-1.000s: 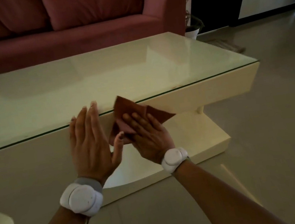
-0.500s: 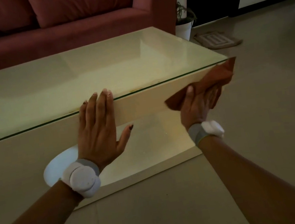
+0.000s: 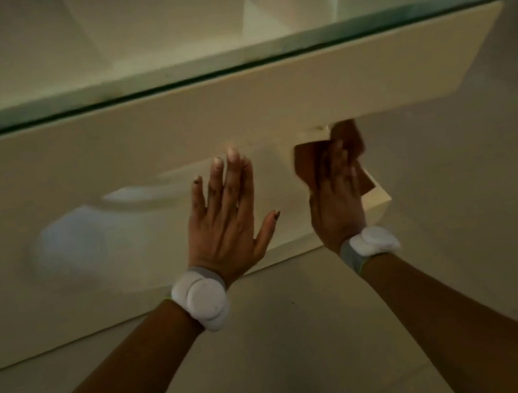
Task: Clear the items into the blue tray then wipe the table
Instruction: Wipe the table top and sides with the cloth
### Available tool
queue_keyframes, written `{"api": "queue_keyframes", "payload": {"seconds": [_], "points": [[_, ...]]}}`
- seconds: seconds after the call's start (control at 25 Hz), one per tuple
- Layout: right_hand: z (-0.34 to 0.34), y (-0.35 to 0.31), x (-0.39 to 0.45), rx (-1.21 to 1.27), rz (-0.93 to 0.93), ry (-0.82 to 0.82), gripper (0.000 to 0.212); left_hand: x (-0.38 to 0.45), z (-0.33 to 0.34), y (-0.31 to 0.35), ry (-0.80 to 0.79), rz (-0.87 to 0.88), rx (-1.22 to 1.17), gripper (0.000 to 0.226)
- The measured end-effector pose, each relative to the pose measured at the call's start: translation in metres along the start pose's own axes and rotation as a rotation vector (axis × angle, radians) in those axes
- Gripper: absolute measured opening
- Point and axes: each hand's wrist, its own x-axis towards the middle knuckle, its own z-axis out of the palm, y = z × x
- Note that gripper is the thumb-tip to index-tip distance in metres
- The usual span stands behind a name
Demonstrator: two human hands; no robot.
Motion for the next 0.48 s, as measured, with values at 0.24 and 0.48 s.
{"api": "queue_keyframes", "payload": {"seconds": [0.24, 0.48], "points": [[0.055, 0.021, 0.005, -0.076, -0.016, -0.454, 0.06, -0.026, 0.09, 0.02, -0.445, -0.293, -0.17, 0.086], [0.076, 0.035, 0.081, -0.095, 0.209, -0.438, 0.06, -0.004, 0.136, 0.018, -0.537, -0.417, -0.242, 0.092]]}}
